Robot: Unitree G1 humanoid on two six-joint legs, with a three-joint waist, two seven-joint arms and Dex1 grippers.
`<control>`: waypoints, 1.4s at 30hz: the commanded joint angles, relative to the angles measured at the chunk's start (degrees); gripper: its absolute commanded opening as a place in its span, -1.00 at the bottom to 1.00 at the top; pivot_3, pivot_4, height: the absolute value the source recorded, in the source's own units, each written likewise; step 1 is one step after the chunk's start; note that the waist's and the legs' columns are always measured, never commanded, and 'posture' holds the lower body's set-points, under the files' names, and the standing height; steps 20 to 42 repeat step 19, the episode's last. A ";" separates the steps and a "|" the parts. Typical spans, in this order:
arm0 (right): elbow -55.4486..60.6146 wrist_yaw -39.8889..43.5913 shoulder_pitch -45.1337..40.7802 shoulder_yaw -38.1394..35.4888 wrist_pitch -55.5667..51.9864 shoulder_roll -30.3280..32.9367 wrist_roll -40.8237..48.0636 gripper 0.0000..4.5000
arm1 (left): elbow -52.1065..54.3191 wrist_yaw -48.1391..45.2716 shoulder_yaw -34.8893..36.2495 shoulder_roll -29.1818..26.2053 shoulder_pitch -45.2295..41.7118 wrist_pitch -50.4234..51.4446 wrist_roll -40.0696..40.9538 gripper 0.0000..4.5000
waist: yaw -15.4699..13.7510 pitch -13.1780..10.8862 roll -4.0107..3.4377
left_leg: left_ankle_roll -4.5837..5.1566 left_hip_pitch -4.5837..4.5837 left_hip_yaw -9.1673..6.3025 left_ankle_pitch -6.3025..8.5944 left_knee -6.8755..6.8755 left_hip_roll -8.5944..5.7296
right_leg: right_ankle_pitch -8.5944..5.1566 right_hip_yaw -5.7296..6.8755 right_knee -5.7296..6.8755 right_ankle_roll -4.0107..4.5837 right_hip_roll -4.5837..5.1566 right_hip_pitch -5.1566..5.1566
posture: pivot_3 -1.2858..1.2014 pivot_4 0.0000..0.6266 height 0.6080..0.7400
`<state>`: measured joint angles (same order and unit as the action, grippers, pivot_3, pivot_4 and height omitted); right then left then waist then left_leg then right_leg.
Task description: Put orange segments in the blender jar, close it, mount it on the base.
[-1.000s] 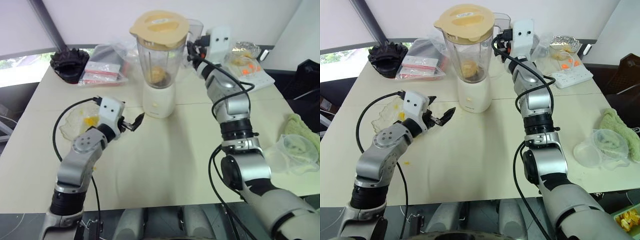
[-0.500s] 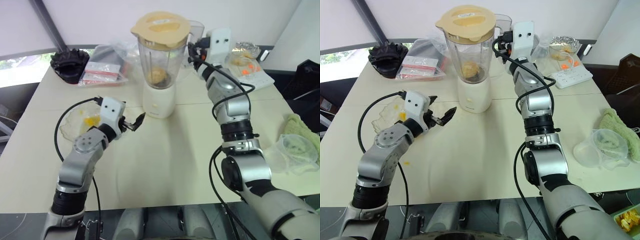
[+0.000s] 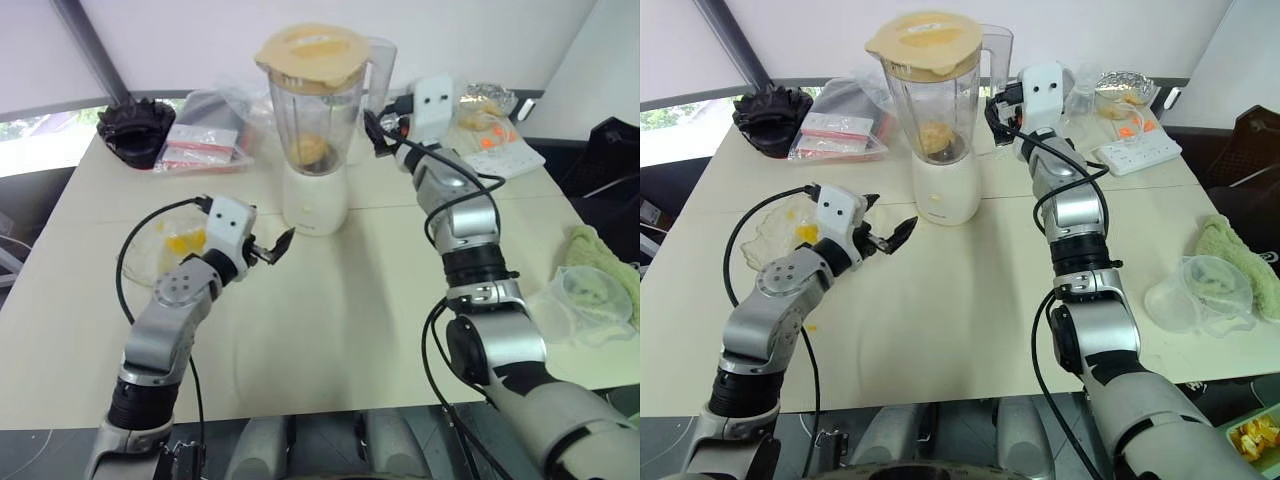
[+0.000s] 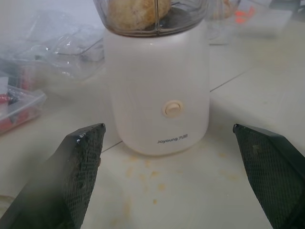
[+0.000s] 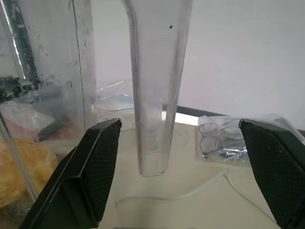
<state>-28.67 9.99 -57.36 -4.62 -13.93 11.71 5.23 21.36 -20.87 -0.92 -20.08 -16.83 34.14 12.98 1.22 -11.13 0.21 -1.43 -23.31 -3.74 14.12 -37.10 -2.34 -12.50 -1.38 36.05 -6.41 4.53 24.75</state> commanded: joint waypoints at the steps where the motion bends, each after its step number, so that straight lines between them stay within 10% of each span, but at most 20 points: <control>1: 2.83 1.08 -0.41 0.03 0.34 0.96 0.01 0.87 | 1.93 0.23 0.91 -0.09 -0.35 -1.21 0.02 1.00 | -0.04 0.00 0.00 | 0.00 0.00 0.00 0.00 0.00 0.00 | 0.00 0.00 0.00 0.00 0.00 0.00 | 0.03 -0.52 1.00; 14: 44.83 40.87 29.89 -2.47 -20.82 29.76 22.75 0.87 | 6.95 -1.10 7.25 -3.61 1.86 0.64 3.89 1.00 | 0.01 -0.02 0.07 | 0.05 0.04 0.07 0.03 -0.05 0.08 | -0.03 -0.01 -0.17 -0.04 -0.01 -0.13 | 0.03 -0.52 1.00; 42: 48.88 41.71 34.09 -6.91 -24.77 33.24 27.98 0.87 | 9.32 -2.85 8.62 -4.86 3.47 0.82 6.63 1.00 | -0.18 -0.03 0.09 | 0.05 0.31 0.07 0.02 -0.16 0.19 | -0.13 -0.01 -0.11 0.24 -0.16 -0.39 | 0.03 -0.52 1.00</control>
